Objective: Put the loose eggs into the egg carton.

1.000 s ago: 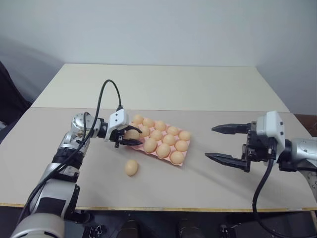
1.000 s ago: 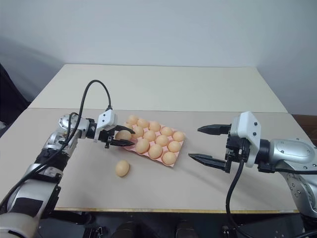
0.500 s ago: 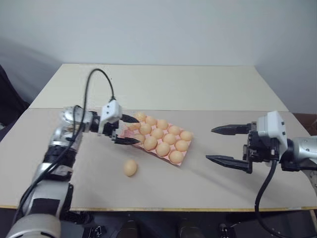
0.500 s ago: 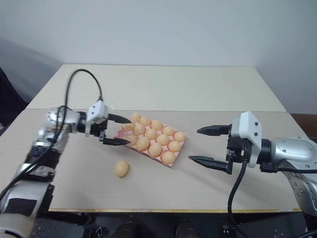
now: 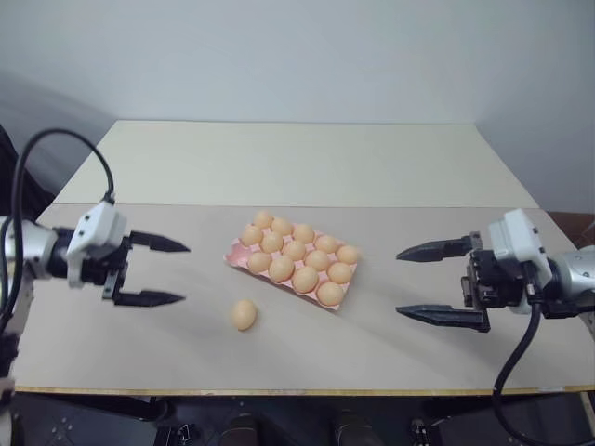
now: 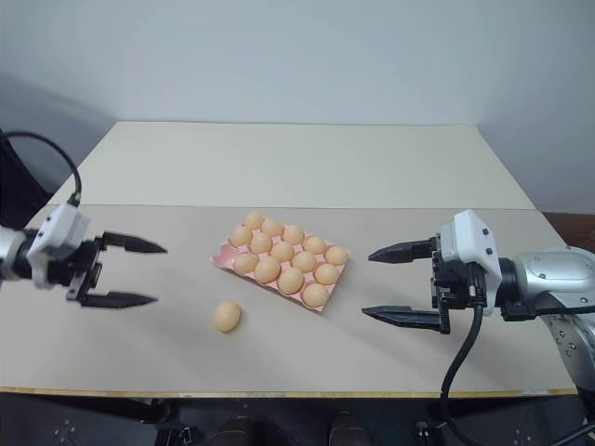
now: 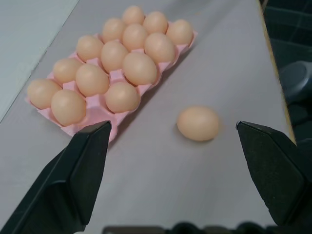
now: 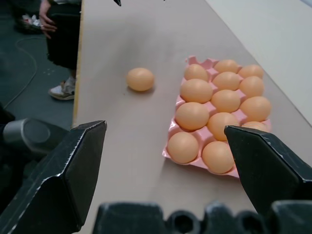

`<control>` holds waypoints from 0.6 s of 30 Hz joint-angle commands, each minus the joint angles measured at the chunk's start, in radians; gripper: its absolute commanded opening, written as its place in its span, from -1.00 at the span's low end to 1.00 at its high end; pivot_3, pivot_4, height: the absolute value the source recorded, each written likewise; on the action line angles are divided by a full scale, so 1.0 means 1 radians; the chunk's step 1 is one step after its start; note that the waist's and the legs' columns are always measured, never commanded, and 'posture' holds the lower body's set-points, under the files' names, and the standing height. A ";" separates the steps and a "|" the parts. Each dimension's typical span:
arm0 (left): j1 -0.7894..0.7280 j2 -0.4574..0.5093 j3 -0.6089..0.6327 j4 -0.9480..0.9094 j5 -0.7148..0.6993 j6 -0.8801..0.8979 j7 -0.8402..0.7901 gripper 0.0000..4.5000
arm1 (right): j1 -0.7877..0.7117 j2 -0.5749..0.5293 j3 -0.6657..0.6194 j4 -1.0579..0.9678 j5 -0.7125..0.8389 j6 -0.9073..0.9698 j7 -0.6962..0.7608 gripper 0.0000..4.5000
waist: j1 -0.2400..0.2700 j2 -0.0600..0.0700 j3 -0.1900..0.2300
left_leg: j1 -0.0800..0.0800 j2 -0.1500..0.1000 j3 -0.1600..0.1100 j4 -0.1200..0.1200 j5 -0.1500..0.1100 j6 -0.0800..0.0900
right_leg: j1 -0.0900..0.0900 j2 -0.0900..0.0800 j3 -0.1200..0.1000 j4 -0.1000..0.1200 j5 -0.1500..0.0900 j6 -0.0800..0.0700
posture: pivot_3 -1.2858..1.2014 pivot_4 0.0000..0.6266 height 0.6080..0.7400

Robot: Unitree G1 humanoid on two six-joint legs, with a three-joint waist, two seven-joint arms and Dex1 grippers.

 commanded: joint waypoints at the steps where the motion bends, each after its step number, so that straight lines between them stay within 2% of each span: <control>1: 0.083 0.008 0.084 -0.115 -0.052 0.012 0.017 0.98 | -0.032 -0.010 0.009 0.013 -0.014 -0.038 0.032 1.00 | 0.001 0.000 0.000 | 0.000 0.000 0.000 0.000 0.000 0.000 | 0.000 0.000 0.000 0.000 0.000 0.000 | 0.03 -0.52 1.00; 9: 0.162 -0.018 0.057 -0.205 -0.038 -0.026 0.044 0.98 | -0.059 -0.013 0.028 0.032 -0.016 -0.042 0.063 1.00 | 0.002 0.000 0.000 | 0.000 0.000 0.001 -0.001 0.000 0.000 | -0.001 0.000 0.000 -0.001 0.000 0.000 | 0.03 -0.52 1.00; 13: 0.102 -0.058 -0.044 -0.180 0.030 -0.088 0.058 0.98 | -0.062 -0.011 0.029 0.021 -0.013 -0.035 0.055 1.00 | 0.006 0.000 0.000 | 0.001 0.000 0.001 -0.001 0.000 0.000 | 0.000 0.000 0.000 0.000 0.000 0.000 | 0.03 -0.52 1.00; 18: 0.001 -0.162 -0.207 -0.096 0.164 -0.182 0.103 0.98 | -0.062 -0.009 0.024 0.006 -0.006 -0.024 0.037 1.00 | 0.017 0.000 0.000 | 0.001 -0.001 0.001 -0.001 0.000 0.000 | 0.001 0.000 0.000 -0.001 0.000 0.000 | 0.03 -0.52 1.00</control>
